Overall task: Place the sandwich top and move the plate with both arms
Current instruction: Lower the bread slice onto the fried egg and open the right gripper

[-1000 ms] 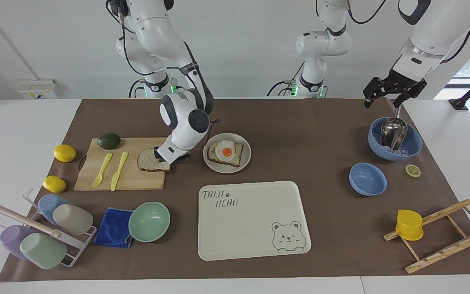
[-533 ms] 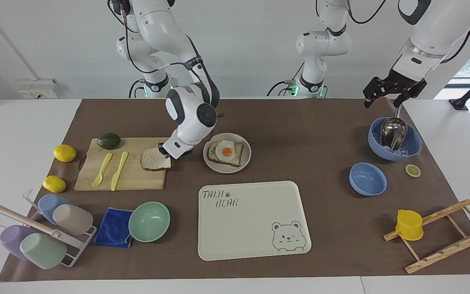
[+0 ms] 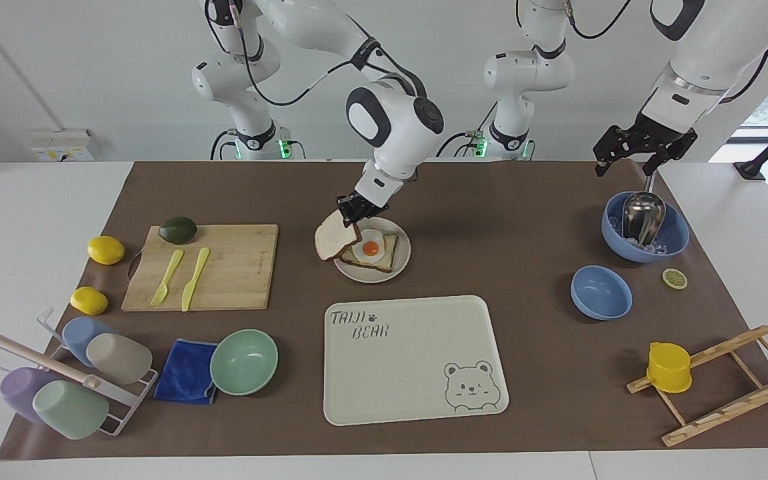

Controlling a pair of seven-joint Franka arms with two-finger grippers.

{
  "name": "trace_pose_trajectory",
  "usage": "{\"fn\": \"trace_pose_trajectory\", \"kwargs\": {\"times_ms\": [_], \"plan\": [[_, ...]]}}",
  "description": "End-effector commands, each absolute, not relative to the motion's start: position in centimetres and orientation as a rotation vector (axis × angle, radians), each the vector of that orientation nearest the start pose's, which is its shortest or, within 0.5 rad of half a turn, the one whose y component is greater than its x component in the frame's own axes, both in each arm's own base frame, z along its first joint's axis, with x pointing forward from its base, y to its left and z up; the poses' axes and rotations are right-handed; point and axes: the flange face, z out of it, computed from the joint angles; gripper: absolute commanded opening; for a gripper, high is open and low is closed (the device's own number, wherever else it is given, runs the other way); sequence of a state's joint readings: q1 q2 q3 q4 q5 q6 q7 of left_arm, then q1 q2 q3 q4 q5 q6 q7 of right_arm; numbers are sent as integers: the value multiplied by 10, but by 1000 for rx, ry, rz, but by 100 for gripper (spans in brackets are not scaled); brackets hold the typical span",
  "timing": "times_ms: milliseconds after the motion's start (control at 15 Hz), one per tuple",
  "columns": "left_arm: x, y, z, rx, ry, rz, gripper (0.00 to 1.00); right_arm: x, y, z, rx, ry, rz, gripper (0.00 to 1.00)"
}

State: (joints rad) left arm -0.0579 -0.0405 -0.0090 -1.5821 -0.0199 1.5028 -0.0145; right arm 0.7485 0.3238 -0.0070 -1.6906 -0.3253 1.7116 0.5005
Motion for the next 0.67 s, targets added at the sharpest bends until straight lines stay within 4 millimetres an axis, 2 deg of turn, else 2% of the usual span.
{"fn": "trace_pose_trajectory", "kwargs": {"times_ms": [0, 267, 400, 600], "plan": [[530, -35, 639, -3142, 99, 53, 100, 476, 400, 375, -3476, -577, 86, 0], [530, -35, 640, -3142, 99, 51, 100, 478, 402, 375, -3428, -517, 81, 0], [530, -35, 640, -3142, 99, 51, 100, 476, 403, 366, -3387, -447, 86, 0], [530, -35, 640, -3142, 99, 51, 100, 473, 408, 364, -3351, -394, 84, 0]]}}
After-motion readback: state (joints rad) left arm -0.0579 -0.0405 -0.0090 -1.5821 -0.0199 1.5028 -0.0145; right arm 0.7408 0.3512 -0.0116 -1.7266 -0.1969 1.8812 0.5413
